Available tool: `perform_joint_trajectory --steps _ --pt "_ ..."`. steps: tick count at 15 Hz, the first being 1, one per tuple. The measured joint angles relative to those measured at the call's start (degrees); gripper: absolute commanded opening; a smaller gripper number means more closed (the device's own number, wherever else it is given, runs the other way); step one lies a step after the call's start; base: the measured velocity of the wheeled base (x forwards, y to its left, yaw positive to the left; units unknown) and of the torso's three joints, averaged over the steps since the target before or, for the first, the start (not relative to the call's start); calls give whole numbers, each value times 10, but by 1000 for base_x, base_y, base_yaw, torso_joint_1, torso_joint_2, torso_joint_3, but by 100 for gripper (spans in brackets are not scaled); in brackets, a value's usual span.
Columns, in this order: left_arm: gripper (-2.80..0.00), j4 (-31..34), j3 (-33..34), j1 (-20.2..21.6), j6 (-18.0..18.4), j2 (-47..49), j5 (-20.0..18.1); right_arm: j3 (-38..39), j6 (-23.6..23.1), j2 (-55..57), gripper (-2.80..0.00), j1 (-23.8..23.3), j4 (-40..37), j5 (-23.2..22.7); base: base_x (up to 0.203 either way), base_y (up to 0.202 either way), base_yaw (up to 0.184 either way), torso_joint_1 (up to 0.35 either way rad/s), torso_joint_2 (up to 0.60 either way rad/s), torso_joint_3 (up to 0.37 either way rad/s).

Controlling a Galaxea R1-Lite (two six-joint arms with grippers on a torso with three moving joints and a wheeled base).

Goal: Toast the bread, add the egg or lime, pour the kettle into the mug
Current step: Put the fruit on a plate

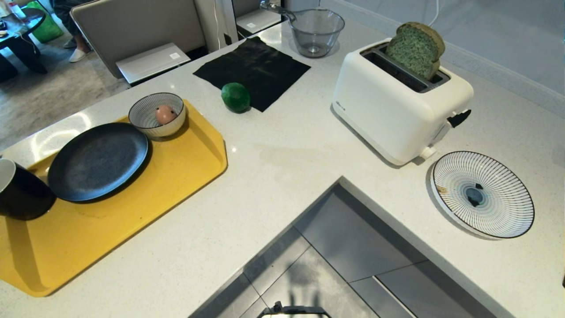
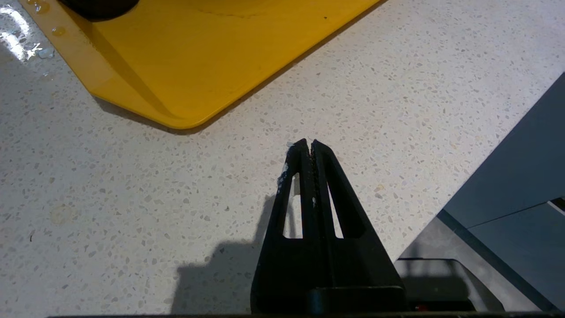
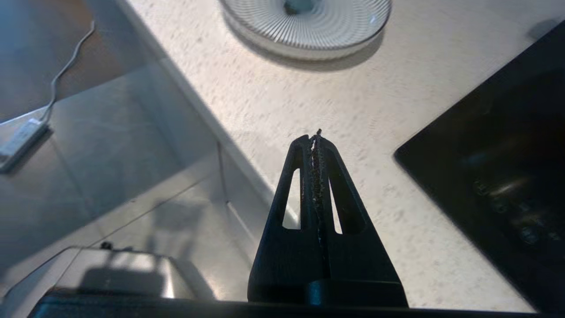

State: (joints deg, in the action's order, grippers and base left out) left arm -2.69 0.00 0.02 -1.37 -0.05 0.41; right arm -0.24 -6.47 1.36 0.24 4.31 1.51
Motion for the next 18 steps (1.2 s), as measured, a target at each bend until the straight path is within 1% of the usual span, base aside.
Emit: perform_joint_trajectory --steps 1,3,8,11,13,18 --pt "-280 0 0 0 0 0 0 1 8 -5 -280 0 -14 -12 0 0 0 0 0 0" --pt "-280 0 0 0 0 0 0 0 30 -11 -280 0 -56 -22 0 0 0 0 0 0" --pt "-280 0 0 0 0 0 0 -2 44 -14 -280 0 -59 -20 0 0 0 0 0 0" --pt "-280 0 0 0 0 0 0 -2 61 -14 -280 0 -59 -15 0 0 0 0 0 0" --pt "-280 0 0 0 0 0 0 -1 63 -14 -280 0 -49 -6 0 0 0 0 0 0" --pt "-280 0 0 0 0 0 0 2 72 -14 -280 0 -41 -4 0 0 0 0 0 0"
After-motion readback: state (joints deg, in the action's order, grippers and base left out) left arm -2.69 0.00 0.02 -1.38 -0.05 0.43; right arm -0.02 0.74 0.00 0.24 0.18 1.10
